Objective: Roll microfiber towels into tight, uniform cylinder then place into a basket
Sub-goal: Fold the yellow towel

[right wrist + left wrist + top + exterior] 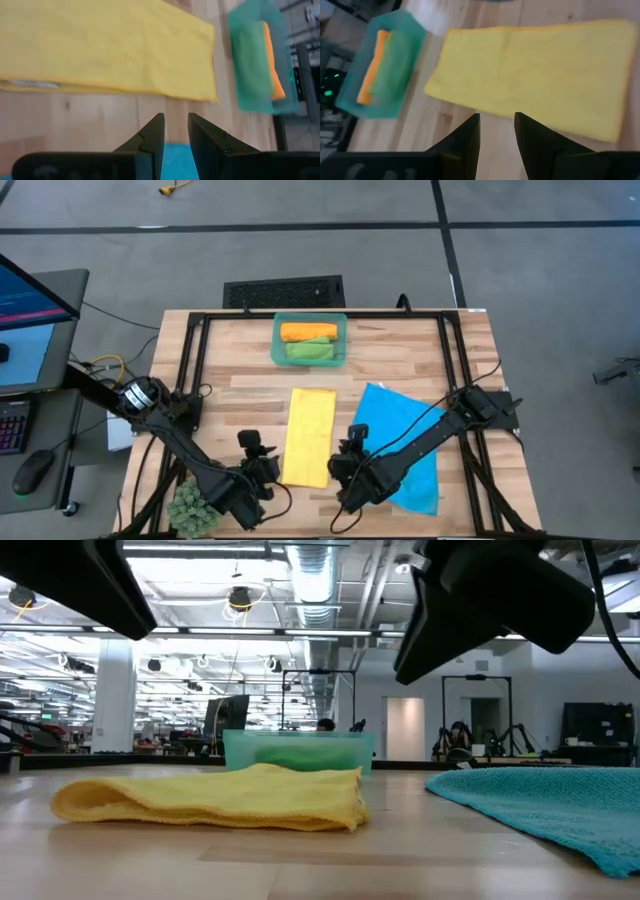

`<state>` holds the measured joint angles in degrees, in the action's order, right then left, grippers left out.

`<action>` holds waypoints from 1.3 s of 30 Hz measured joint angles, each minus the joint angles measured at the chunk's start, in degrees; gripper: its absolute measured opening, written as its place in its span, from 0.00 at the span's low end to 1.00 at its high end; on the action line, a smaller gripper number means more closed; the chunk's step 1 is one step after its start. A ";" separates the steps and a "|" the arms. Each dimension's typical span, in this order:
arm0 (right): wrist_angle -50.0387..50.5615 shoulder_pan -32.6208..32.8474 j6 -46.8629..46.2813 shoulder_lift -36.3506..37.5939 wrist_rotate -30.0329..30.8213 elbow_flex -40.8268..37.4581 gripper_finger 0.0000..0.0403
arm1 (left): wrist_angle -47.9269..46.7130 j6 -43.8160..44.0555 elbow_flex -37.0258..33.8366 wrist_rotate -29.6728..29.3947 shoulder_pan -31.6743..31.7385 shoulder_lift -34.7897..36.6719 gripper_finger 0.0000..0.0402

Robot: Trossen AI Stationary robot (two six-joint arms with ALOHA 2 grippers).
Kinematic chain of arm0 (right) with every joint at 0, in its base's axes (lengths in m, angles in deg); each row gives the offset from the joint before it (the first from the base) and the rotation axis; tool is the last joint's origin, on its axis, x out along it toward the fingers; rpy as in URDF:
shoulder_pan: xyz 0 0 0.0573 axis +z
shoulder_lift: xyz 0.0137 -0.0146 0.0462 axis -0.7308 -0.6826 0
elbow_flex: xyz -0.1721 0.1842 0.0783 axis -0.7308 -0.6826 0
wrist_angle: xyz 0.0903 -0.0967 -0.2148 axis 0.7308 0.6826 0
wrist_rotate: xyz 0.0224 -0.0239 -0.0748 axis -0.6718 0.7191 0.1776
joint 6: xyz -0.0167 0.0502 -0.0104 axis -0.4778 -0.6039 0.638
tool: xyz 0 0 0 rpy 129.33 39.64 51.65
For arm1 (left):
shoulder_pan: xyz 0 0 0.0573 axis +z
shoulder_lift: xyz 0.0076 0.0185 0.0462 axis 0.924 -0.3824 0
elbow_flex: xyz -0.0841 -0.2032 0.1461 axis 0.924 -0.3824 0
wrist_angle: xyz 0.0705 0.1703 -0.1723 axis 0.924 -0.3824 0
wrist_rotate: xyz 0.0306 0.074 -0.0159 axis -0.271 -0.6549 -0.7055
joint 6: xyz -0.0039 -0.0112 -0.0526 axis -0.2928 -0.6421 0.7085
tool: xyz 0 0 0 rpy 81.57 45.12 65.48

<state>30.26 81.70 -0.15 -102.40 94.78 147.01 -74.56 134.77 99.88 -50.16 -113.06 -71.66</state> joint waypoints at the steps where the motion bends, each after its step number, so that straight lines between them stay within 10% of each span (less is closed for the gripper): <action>1: -1.74 -0.10 1.67 0.00 -0.08 0.00 0.27 | 1.14 -0.67 0.00 0.10 -0.17 0.00 0.28; 14: -14.67 -0.79 16.03 0.00 -6.19 0.00 0.27 | 14.91 -8.16 0.00 4.84 0.24 -0.02 0.28; 39: -23.90 -2.88 14.10 0.00 -19.66 0.00 0.27 | 15.88 -11.06 0.00 9.41 2.58 -0.18 0.46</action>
<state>6.36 78.82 13.95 -102.40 75.12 147.01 -58.68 123.72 99.88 -40.76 -110.48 -71.84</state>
